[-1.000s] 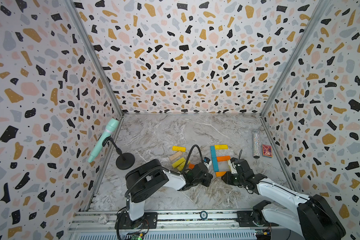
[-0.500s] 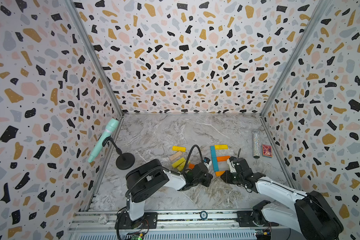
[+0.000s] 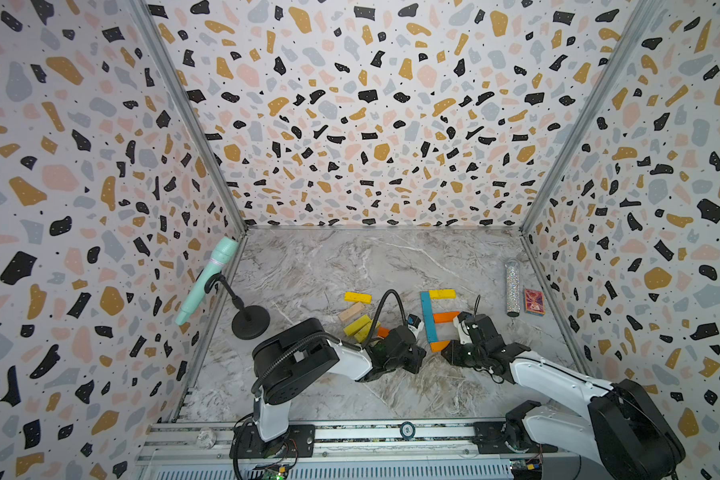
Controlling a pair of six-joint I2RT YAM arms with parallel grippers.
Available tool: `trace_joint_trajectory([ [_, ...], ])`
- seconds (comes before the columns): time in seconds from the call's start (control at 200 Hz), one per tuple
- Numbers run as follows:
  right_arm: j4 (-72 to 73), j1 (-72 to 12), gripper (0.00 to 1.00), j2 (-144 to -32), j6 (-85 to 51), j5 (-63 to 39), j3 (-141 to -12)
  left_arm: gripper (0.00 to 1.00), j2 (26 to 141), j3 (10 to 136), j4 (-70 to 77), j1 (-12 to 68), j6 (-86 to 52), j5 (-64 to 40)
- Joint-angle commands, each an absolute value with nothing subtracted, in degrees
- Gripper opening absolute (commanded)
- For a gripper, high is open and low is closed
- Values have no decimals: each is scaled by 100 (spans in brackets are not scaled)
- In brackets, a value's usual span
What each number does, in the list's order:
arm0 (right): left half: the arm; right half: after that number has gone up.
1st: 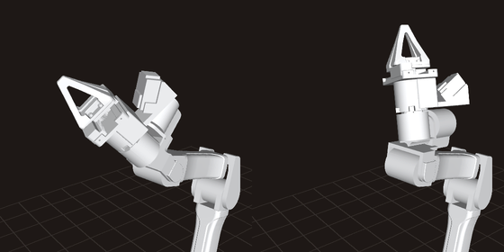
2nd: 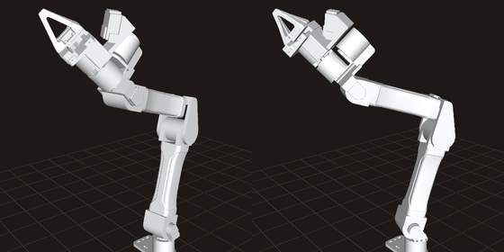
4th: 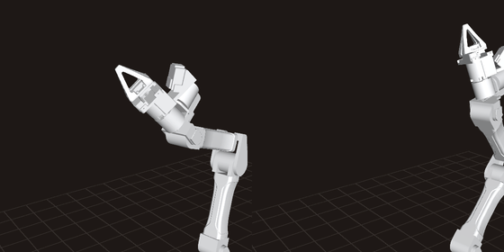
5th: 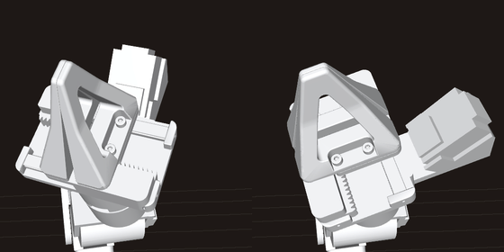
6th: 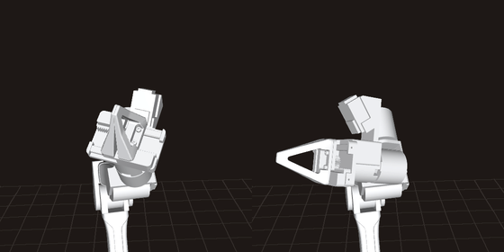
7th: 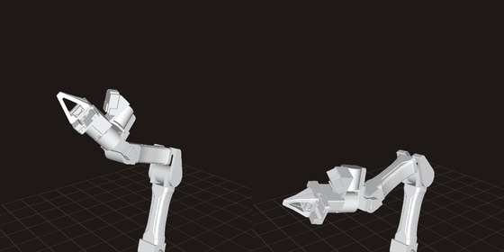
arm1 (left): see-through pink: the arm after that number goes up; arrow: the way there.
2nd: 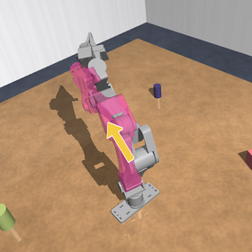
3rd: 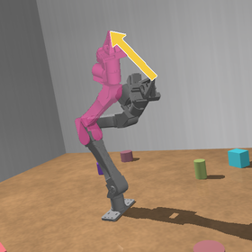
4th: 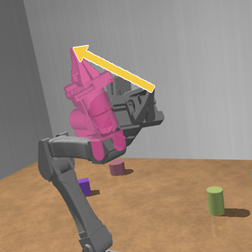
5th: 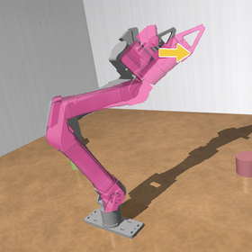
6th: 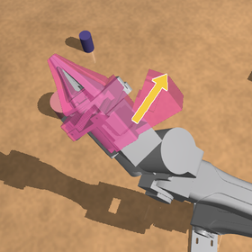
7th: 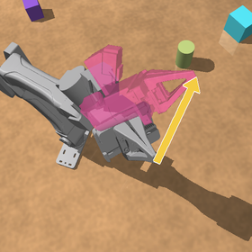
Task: Assemble the number 6 with building blocks
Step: Adjust the building block at the center of the board.
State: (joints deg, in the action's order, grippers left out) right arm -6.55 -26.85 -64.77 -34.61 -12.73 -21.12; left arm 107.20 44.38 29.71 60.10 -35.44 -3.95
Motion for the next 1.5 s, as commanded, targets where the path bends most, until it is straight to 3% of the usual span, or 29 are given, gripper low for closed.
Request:
trace_joint_trajectory([
  [0.0, -1211, -2570, 27, -6012, -3365, -1220, -2392, 0, 10758, 4437, 3100, 5977, -3536, -379],
  [0.27, -1638, -1281, 45, -5811, -2655, -1476, -2798, 0, 10776, 4441, 3058, 5977, -3506, -338],
  [0.38, -1555, -1152, 57, -6164, -2476, -1401, -3005, 0, 10799, 4439, 3082, 5980, -3521, -351],
  [0.561, -1221, -1051, 61, -6913, -2272, -1407, -3119, 0, 10832, 4466, 3085, 5981, -3519, -382],
  [1.497, -470, -1020, 63, -7189, -2561, -1812, -2673, 0, 11057, 4590, 2988, 5968, -3436, -387],
])
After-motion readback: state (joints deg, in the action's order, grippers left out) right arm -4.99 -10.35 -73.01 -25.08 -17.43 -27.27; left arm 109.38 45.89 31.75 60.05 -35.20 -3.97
